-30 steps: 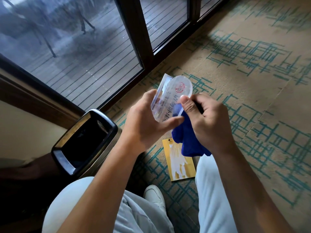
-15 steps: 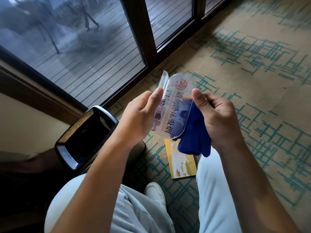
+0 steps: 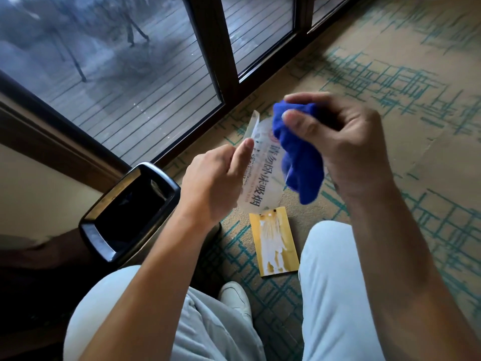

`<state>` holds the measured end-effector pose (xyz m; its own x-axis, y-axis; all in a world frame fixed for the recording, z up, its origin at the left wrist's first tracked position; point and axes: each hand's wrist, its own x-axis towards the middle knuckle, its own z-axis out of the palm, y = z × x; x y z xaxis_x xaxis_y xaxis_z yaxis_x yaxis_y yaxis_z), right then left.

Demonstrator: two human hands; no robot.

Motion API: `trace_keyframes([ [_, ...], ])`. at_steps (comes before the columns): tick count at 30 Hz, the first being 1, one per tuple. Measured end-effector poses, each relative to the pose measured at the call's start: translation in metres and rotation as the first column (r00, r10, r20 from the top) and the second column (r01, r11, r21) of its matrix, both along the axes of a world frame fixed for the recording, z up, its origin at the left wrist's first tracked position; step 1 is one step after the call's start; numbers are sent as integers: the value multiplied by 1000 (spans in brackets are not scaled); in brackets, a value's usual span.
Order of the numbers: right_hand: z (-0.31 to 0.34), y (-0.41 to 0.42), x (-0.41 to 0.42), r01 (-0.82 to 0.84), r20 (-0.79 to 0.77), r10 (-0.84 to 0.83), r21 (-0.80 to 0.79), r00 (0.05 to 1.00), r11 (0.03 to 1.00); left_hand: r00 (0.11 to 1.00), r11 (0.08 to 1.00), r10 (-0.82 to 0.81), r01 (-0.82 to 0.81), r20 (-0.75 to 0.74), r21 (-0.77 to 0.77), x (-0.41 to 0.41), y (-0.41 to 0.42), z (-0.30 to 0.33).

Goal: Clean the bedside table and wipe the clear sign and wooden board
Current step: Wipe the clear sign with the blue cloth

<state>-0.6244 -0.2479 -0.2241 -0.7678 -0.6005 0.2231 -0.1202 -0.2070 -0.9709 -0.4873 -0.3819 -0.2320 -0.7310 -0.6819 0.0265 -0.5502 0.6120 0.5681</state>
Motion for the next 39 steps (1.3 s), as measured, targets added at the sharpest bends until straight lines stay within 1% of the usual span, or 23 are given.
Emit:
trace_keyframes([
  [1,-3,-3,3,26,-135,-16,69,991,997,1000,1000,-5,5,-11,4,0,-1,0],
  [3,-11,-6,10,159,-373,-96,144,923,977,999,999,-13,14,-34,38,1,0,-1],
  [5,-19,-10,21,273,-514,-179,112,839,955,997,996,-21,27,-69,80,1,1,-1],
  [7,-26,-17,28,310,-603,-203,78,771,948,995,997,-28,35,-100,73,1,2,-1],
  [8,-30,-20,29,314,-635,-193,83,748,946,994,998,-31,36,-107,45,1,3,-1],
  [9,-33,-22,29,315,-650,-178,98,739,944,994,1000,-31,31,-103,-2,1,4,-1],
  [11,-36,-25,28,305,-638,-161,122,753,944,996,993,-15,6,-82,-116,2,5,-1],
  [13,-37,-26,33,297,-629,-155,127,762,946,996,987,5,-19,-91,-158,2,8,-3],
  [17,-43,-22,51,336,-691,-158,130,705,933,989,986,61,-81,-136,-148,1,9,-7],
  [20,-50,-13,64,337,-706,-138,149,695,930,987,981,79,-102,-140,-167,0,8,-7],
  [22,-54,-8,73,326,-691,-136,151,710,933,984,978,100,-125,-148,-169,-2,6,-6],
  [26,-60,-2,86,266,-623,-125,139,772,954,983,975,118,-141,-138,-170,-4,1,-6],
  [30,-59,7,95,230,-601,-96,149,793,962,979,973,154,-174,-135,-154,-5,-3,-3],
  [35,-57,9,88,264,-584,-135,141,801,954,991,985,77,-93,-113,-145,-6,-5,-1],
  [37,-50,6,73,312,-606,-173,130,776,941,993,991,25,-40,-114,-128,-6,-2,0],
  [39,-39,0,55,366,-628,-225,103,745,925,993,988,-15,-3,-116,-152,-7,4,2],
])
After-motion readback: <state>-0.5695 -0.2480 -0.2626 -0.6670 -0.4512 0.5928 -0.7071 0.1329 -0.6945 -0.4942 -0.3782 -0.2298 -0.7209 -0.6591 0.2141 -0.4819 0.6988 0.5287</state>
